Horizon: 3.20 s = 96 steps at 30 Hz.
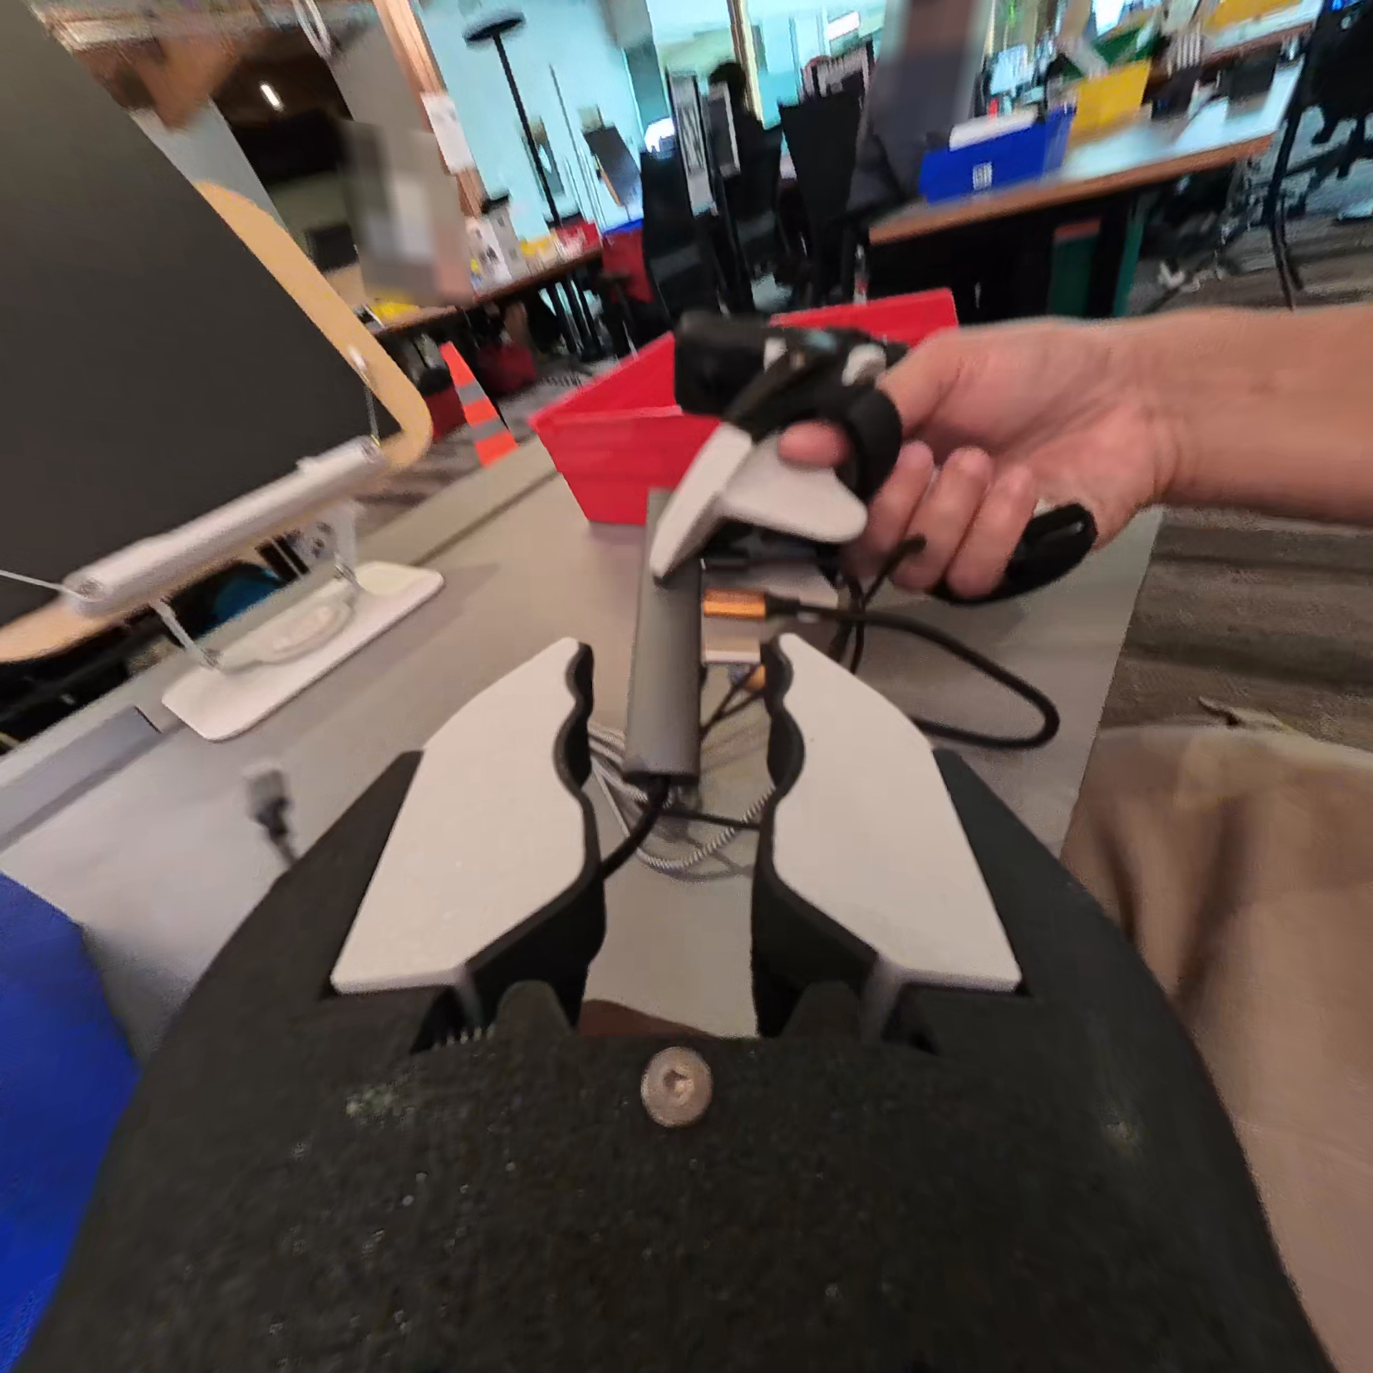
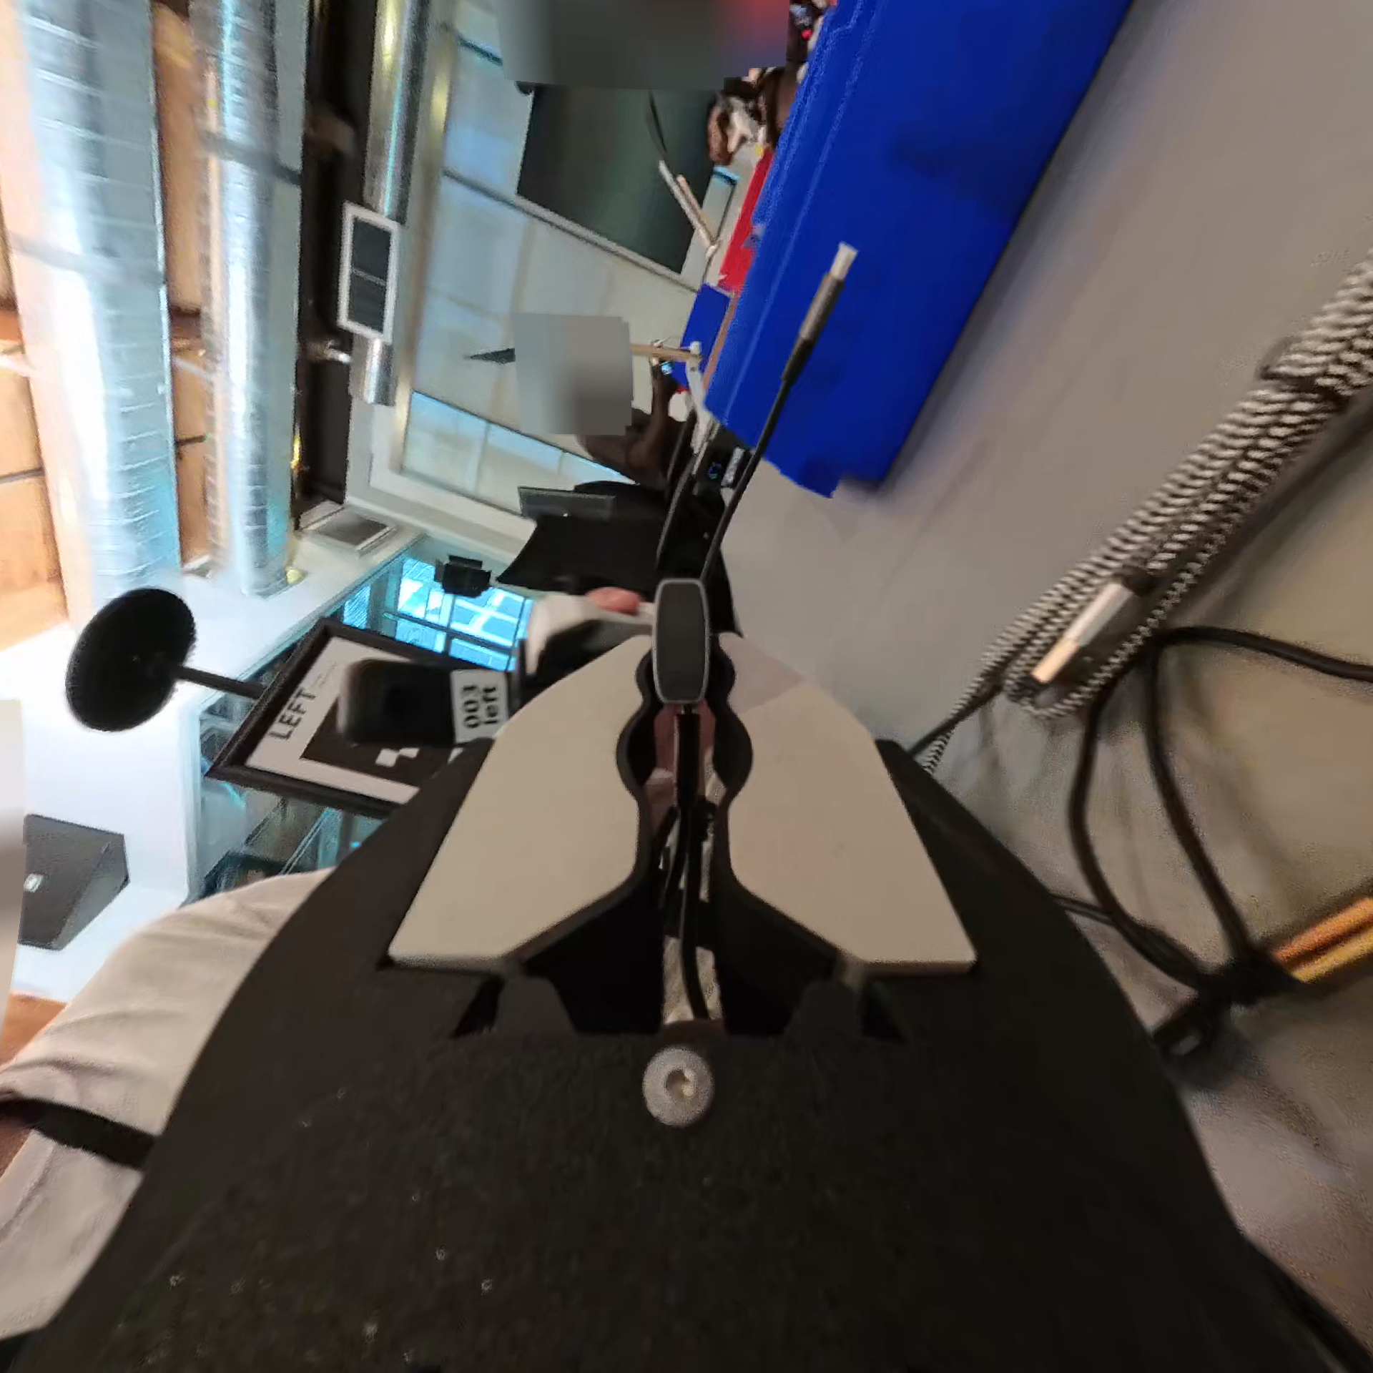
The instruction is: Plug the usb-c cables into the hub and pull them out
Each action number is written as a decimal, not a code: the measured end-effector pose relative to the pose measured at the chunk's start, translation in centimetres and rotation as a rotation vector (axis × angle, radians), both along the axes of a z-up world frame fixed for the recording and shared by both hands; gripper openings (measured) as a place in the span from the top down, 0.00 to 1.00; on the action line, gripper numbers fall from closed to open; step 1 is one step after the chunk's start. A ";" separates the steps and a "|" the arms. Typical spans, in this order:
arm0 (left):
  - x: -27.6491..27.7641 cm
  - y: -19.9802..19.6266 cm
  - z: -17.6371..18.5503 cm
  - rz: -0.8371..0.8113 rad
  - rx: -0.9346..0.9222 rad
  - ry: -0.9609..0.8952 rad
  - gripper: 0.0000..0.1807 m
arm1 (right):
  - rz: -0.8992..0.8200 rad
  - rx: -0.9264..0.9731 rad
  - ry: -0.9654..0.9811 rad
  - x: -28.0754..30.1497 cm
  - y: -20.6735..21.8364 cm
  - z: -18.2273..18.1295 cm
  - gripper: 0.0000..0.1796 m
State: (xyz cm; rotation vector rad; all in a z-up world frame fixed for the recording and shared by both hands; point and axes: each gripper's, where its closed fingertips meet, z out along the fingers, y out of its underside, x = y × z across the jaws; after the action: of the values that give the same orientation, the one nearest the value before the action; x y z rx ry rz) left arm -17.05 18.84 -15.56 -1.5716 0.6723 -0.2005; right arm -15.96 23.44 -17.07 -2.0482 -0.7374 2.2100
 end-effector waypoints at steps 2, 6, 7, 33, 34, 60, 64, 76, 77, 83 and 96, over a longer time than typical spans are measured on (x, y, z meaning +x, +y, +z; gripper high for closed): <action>-0.1 0.4 -1.4 0.003 -0.054 0.037 0.78 | 0.012 0.030 -0.013 -0.1 -0.3 0.1 0.94; -0.1 0.4 -1.7 -0.017 -0.062 0.036 0.87 | 0.090 -0.025 0.010 -0.1 -1.5 0.0 0.94; -0.1 0.4 -1.9 -0.020 -0.078 0.029 0.88 | 0.080 -0.044 0.014 -0.3 -1.4 -0.1 0.95; -0.2 1.1 -4.1 0.028 -0.116 0.134 0.87 | 0.069 -0.125 0.009 -0.6 -1.3 -0.7 0.94; -0.5 1.3 -4.5 0.049 -0.133 0.147 0.87 | 0.067 -0.125 0.004 -0.7 -1.3 -0.7 0.94; -4.3 2.8 -5.4 0.294 -0.385 -0.152 0.87 | -0.258 1.344 -0.379 -4.1 -1.6 -2.8 0.93; -4.4 2.8 -5.7 0.296 -0.416 -0.199 0.88 | -0.239 1.471 -0.423 -4.0 -1.7 -3.5 0.92; -4.8 3.2 -5.2 0.357 -0.350 -0.120 0.87 | -0.276 1.521 -0.482 -3.9 -1.1 -3.6 0.95; -4.8 3.2 -5.0 0.366 -0.342 -0.121 0.87 | -0.287 1.504 -0.479 -3.9 -1.0 -3.4 0.95; -4.7 3.4 -5.1 0.388 -0.348 -0.119 0.87 | -0.294 1.483 -0.482 -3.5 -0.8 -3.4 0.95; -3.0 5.7 -5.2 0.384 -0.315 -0.099 0.87 | -0.332 1.398 -0.548 -1.2 1.0 -3.6 0.98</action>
State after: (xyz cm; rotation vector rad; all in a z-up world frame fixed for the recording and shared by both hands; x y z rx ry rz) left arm -20.07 24.56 -20.80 -1.9464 0.2589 -0.0981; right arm -17.19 24.48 -20.71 -1.6446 -1.2860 0.4765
